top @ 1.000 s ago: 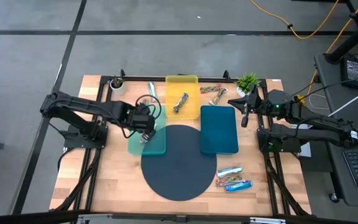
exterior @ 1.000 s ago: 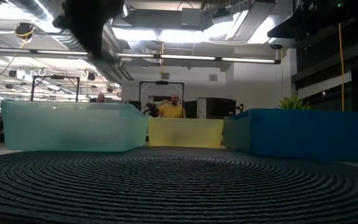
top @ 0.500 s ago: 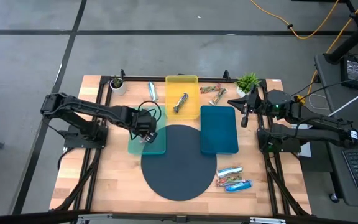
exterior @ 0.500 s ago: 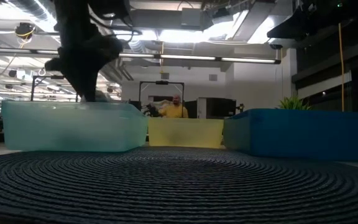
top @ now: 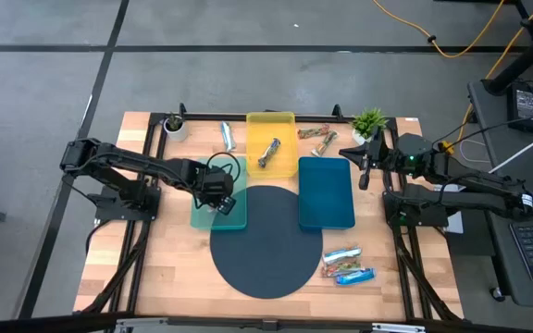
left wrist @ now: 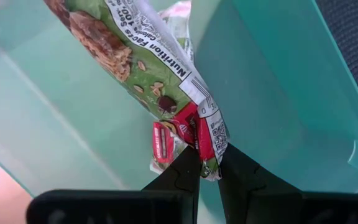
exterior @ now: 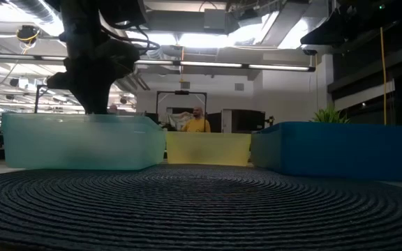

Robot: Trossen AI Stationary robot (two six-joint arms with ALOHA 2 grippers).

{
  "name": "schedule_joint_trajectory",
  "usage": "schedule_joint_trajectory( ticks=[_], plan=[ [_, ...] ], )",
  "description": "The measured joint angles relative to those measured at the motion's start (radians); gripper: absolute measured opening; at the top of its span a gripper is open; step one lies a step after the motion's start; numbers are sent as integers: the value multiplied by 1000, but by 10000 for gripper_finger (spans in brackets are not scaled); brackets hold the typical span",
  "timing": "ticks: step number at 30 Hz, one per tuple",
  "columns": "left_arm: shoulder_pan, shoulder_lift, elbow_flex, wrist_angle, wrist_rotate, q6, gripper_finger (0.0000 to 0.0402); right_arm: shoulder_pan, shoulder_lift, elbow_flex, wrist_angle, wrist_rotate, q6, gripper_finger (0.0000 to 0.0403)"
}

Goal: Pick and place Granola Bars by type
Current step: Put the red granola bar into the light blue bin

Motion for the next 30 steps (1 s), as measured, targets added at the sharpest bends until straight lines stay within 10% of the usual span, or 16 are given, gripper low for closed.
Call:
schedule_joint_trajectory(
  ticks=[30],
  plan=[
    [28, 136, 0, 4, 18, 115, 49, 0, 0, 0, 0, 0, 22, 26]
  ],
)
